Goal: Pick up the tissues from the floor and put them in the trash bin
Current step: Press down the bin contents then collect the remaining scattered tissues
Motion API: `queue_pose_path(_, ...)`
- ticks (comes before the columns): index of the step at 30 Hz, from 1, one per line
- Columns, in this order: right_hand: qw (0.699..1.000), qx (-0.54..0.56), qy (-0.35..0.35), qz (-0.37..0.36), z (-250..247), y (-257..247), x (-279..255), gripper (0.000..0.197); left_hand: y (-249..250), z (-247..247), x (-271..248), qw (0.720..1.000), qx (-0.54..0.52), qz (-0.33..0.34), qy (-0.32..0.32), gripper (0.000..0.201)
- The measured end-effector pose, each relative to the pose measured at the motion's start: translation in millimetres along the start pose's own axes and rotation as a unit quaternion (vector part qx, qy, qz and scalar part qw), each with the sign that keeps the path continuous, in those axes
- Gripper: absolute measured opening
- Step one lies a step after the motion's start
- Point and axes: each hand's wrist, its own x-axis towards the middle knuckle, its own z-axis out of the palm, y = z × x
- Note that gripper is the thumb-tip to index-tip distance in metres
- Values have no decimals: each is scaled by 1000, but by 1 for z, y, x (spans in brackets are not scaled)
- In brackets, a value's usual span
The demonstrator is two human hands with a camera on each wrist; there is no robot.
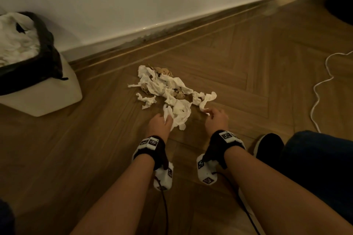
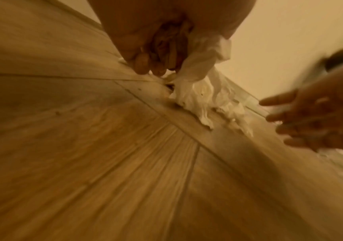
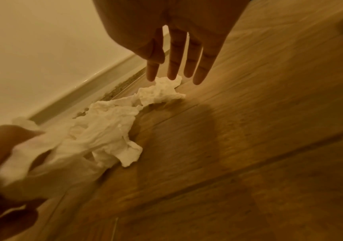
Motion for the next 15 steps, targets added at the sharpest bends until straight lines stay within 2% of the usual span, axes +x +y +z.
queue_pose_path(2, 1000, -1, -4, 11, 0, 0, 2, 33, -1, -3, 4, 998, -50, -35, 4, 27)
queue_pose_path(4, 1000, -1, -7, 23, 0, -1, 4, 33, -4, -5, 6, 996, -78, -49, 8, 31)
queue_pose_path(7, 1000, -16, -9, 23, 1, -2, 6, 34, -6, -10, 6, 995, -78, -62, 27, 12)
queue_pose_path(9, 999, -34, -15, 12, 2, -2, 8, 35, -7, -13, 6, 992, -111, -53, 28, 24)
queue_pose_path(12, 997, -73, -37, -17, 3, -1, 12, 39, -8, -15, 8, 985, -165, -44, 9, 25)
queue_pose_path(15, 992, -101, -60, -36, 4, 0, 15, 41, -12, -15, 10, 984, -171, -37, 20, 30)
